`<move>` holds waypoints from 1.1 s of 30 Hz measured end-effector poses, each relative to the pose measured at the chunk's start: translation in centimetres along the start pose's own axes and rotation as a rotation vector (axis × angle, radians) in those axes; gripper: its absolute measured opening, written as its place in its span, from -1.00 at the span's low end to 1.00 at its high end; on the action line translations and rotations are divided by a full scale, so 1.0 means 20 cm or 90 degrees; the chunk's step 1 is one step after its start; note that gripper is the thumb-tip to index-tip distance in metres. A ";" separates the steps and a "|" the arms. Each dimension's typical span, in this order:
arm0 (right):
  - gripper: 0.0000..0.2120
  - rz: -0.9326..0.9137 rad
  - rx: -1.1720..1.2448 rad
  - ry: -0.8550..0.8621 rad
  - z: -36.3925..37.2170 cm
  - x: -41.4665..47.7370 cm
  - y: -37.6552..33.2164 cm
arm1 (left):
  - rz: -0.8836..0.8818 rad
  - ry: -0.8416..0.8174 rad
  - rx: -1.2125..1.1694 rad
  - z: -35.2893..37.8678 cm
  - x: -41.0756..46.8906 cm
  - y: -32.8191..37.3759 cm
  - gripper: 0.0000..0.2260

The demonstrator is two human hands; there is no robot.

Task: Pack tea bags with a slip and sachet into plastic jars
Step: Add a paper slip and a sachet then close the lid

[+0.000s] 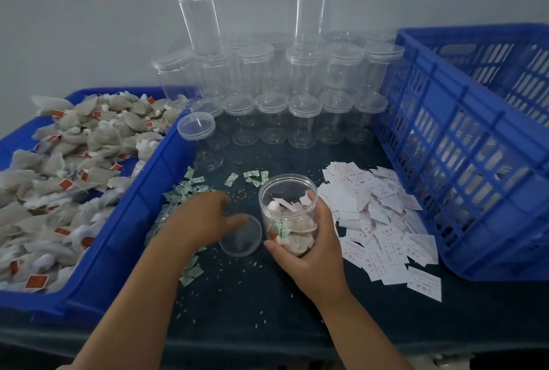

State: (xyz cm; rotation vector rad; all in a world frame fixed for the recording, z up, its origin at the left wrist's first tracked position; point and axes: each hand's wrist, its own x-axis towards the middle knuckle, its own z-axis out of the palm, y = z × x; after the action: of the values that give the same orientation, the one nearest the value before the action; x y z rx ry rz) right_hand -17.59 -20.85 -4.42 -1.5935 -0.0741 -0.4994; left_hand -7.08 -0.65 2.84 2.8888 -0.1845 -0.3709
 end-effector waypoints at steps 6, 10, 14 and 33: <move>-0.15 -0.009 -0.015 -0.008 0.01 0.01 -0.01 | -0.031 0.004 -0.042 0.17 -0.03 -0.05 -0.43; -0.16 0.000 -0.020 -0.006 0.00 0.00 0.00 | -0.025 0.103 -0.194 0.14 -0.03 -0.03 -0.69; -0.15 0.015 -0.025 -0.033 0.00 0.00 0.00 | -0.012 0.072 -0.674 0.06 -0.05 0.01 -0.80; -0.14 0.022 -0.108 -0.117 -0.01 0.01 0.01 | 0.363 0.059 -0.144 -0.06 -0.26 0.30 -0.30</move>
State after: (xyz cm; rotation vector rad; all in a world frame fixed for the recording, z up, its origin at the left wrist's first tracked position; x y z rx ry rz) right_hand -17.35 -21.15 -4.45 -1.8009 -0.1465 -0.3382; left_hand -12.24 -5.40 6.64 2.4792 -0.8597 -0.1385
